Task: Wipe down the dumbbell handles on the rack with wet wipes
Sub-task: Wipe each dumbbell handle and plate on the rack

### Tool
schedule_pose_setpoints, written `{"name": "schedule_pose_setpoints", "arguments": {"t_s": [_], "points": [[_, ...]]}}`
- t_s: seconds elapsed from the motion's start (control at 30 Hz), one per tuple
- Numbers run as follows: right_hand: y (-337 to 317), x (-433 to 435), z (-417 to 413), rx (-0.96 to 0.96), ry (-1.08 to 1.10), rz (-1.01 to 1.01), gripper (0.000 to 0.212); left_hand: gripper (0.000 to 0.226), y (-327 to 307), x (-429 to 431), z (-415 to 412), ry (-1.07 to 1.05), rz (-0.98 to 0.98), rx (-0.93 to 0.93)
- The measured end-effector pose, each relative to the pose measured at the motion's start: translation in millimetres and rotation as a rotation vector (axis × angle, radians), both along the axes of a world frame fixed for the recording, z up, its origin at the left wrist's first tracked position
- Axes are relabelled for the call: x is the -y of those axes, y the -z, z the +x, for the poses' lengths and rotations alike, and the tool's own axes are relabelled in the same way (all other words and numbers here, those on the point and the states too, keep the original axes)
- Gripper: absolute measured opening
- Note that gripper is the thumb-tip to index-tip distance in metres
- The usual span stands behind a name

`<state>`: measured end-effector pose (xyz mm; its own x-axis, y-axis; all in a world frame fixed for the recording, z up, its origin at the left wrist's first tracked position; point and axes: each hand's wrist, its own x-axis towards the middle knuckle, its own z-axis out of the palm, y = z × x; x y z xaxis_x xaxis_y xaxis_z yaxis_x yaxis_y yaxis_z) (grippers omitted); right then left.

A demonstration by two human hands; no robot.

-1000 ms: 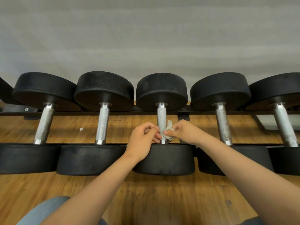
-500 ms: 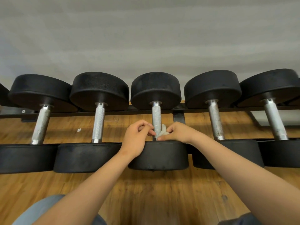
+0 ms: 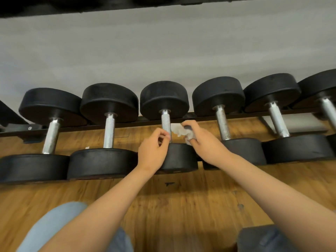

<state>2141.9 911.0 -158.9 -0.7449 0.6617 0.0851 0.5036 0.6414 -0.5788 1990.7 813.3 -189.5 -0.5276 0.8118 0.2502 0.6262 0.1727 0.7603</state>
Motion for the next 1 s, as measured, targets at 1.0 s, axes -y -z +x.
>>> {"name": "schedule_pose_setpoints", "arguments": {"t_s": [1.0], "points": [[82.7,102.9,-1.1,-0.289,0.109,0.125,0.051,0.017,8.4,1.5,-2.1,-0.086,0.092,0.131]]}}
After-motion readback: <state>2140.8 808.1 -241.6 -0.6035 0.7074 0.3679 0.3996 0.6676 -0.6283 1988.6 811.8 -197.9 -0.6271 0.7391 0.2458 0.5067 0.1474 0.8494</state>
